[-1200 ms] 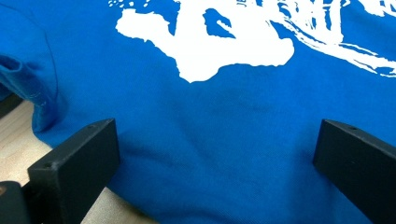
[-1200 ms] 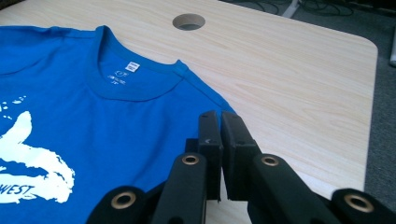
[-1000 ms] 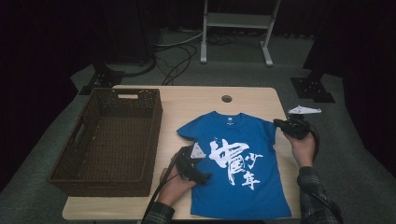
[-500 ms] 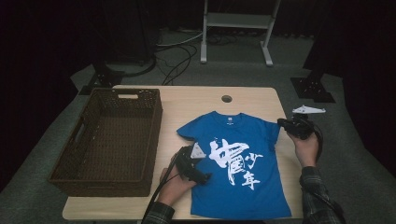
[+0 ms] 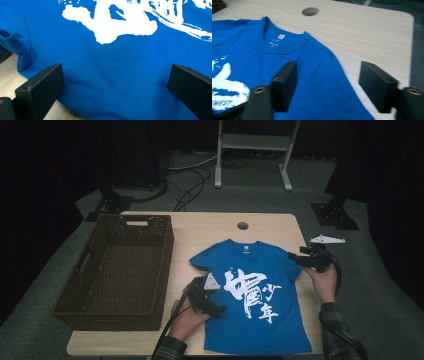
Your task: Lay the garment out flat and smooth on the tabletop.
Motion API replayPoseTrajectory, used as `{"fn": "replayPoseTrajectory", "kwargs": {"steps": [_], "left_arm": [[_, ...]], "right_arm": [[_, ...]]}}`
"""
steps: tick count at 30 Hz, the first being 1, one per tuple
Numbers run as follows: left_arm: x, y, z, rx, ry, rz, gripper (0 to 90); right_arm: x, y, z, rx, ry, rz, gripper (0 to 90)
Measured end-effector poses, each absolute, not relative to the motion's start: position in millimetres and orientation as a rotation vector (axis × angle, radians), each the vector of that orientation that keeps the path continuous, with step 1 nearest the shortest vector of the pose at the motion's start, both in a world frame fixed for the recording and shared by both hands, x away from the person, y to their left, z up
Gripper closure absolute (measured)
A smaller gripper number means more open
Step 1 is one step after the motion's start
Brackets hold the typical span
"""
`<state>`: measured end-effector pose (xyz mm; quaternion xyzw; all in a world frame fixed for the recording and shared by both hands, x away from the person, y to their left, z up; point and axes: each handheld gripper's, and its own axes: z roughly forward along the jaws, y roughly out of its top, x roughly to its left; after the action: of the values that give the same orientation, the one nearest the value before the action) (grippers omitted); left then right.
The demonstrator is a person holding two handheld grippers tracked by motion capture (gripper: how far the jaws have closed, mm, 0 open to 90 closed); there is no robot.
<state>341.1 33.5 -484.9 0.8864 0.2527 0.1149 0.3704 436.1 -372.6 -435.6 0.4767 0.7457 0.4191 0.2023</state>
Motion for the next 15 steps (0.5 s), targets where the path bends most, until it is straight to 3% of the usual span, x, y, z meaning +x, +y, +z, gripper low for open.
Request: {"fn": "replayPoseTrajectory", "kwargs": {"steps": [6, 15], "left_arm": [[341, 34, -485, 2.274, 0.648, 0.295, 0.4], [341, 34, -485, 2.274, 0.649, 0.296, 0.3]], "right_arm": [[433, -367, -437, 1.334, 2.107, 1.182, 11.9], [423, -359, -440, 1.261, 2.122, 1.218, 0.6]]}}
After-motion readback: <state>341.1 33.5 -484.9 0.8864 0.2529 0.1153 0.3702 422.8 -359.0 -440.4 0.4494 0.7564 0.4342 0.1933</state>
